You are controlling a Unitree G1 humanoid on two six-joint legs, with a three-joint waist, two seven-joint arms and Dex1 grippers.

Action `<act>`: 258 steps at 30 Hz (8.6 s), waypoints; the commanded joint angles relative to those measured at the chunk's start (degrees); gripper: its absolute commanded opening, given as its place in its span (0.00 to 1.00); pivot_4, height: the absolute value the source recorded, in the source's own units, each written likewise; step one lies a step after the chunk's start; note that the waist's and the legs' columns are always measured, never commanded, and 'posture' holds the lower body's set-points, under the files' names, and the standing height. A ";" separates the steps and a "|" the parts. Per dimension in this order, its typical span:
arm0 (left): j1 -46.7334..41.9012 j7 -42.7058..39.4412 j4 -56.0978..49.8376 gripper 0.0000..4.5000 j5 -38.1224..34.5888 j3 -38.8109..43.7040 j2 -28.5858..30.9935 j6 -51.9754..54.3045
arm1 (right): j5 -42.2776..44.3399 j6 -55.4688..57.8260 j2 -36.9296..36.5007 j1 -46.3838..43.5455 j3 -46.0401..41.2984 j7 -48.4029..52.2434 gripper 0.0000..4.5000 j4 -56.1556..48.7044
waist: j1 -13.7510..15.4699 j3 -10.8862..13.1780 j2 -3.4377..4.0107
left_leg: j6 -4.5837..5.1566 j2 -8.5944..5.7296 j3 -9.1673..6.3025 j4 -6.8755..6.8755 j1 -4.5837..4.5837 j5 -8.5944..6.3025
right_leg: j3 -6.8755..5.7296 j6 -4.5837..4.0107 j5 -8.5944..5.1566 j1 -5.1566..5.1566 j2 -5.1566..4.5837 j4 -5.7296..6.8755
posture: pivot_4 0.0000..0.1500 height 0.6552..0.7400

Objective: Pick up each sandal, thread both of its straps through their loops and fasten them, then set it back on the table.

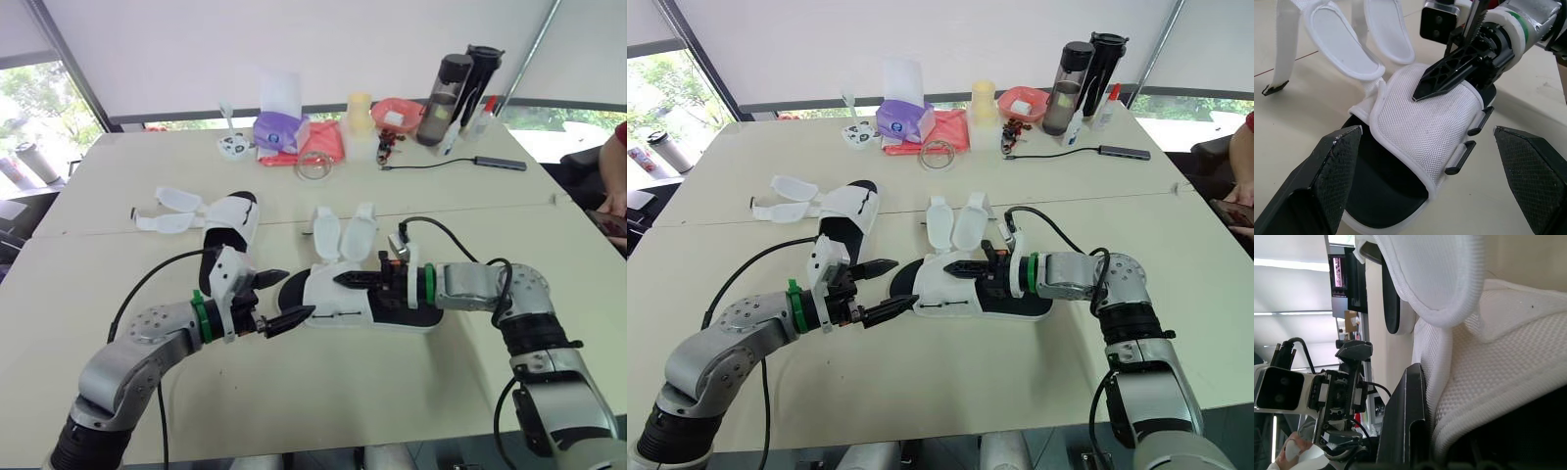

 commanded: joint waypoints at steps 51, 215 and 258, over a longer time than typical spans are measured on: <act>-17.31 -25.57 38.14 0.01 21.72 -14.61 -4.20 -23.52 | -28.74 -10.95 7.85 -16.86 -27.54 -4.58 1.00 3.54 | 0.17 -0.05 0.04 | 0.04 0.04 0.00 0.05 0.09 -0.01 | 0.06 0.30 0.51 0.23 0.08 -0.39 | 1.00 1.00; -22.60 -20.54 49.67 0.00 38.50 -20.56 -5.98 -41.03 | -37.68 -8.55 -10.89 5.45 -5.95 35.77 0.01 -40.45 | 1.77 -0.26 -0.01 | 0.10 0.60 0.11 0.87 0.20 -0.05 | 0.09 0.04 0.80 0.79 0.65 -0.72 | 1.00 1.00; -22.24 -16.54 50.50 0.00 38.69 -19.99 -9.85 -43.61 | -77.75 -17.25 -15.84 -6.02 12.52 70.30 0.01 -22.67 | 1.84 -0.27 0.01 | 0.08 0.57 0.05 0.79 0.08 -0.07 | 0.02 0.32 1.09 0.81 0.64 -1.10 | 1.00 1.00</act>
